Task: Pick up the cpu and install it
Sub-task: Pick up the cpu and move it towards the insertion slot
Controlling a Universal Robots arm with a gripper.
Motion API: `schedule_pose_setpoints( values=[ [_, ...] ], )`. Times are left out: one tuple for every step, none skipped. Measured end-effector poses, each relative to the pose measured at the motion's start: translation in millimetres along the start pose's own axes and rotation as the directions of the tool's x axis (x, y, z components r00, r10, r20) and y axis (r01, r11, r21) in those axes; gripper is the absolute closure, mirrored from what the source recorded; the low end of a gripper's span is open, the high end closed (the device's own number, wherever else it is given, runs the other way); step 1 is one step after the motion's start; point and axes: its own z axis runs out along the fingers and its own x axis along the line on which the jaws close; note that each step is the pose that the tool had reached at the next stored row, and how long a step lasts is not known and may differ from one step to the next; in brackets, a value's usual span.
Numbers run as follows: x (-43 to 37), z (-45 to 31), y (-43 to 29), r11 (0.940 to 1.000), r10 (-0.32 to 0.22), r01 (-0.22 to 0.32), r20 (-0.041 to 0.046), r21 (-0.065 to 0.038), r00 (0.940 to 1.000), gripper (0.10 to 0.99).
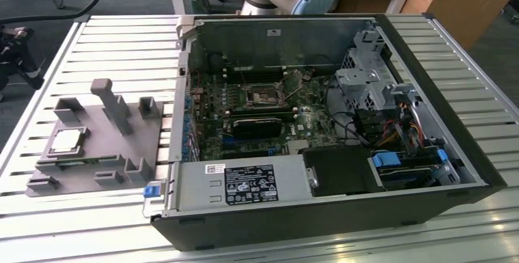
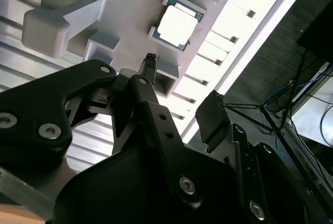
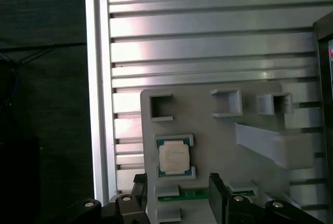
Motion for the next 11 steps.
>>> schedule_pose_setpoints(
  values=[
    [0.0, 1.0, 0.0, 1.0000, 0.000, 0.000, 0.0000, 0.000, 1.0000, 0.498],
    [0.0, 1.9, -0.1, 1.0000, 0.000, 0.000, 0.0000, 0.000, 1.0000, 0.498],
    [0.0, 2.8, -0.1, 1.0000, 0.000, 0.000, 0.0000, 0.000, 1.0000, 0.498],
    [0.0, 3.6, -0.2, 1.0000, 0.000, 0.000, -0.0002, 0.000, 1.0000, 0.498],
    [0.0, 4.5, -0.2, 1.0000, 0.000, 0.000, -0.0006, 0.000, 1.0000, 0.498],
    [0.0, 5.8, -0.3, 1.0000, 0.000, 0.000, -0.0017, 0.000, 1.0000, 0.498],
    [-0.1, 7.2, -0.5, 1.0000, 0.000, 0.000, -0.0031, 0.000, 1.0000, 0.498],
    [-0.1, 8.8, -0.6, 1.0000, 0.000, 0.000, -0.0050, 0.000, 1.0000, 0.498],
    [-0.1, 10.6, -0.7, 1.0000, 0.000, 0.000, -0.0070, 0.000, 1.0000, 0.498],
    [-0.1, 12.4, -0.7, 1.0000, 0.000, 0.000, -0.0089, 0.001, 1.0000, 0.498],
    [-0.1, 14.2, -0.8, 1.0000, 0.000, 0.000, -0.0102, 0.001, 0.9999, 0.498]
  ],
)
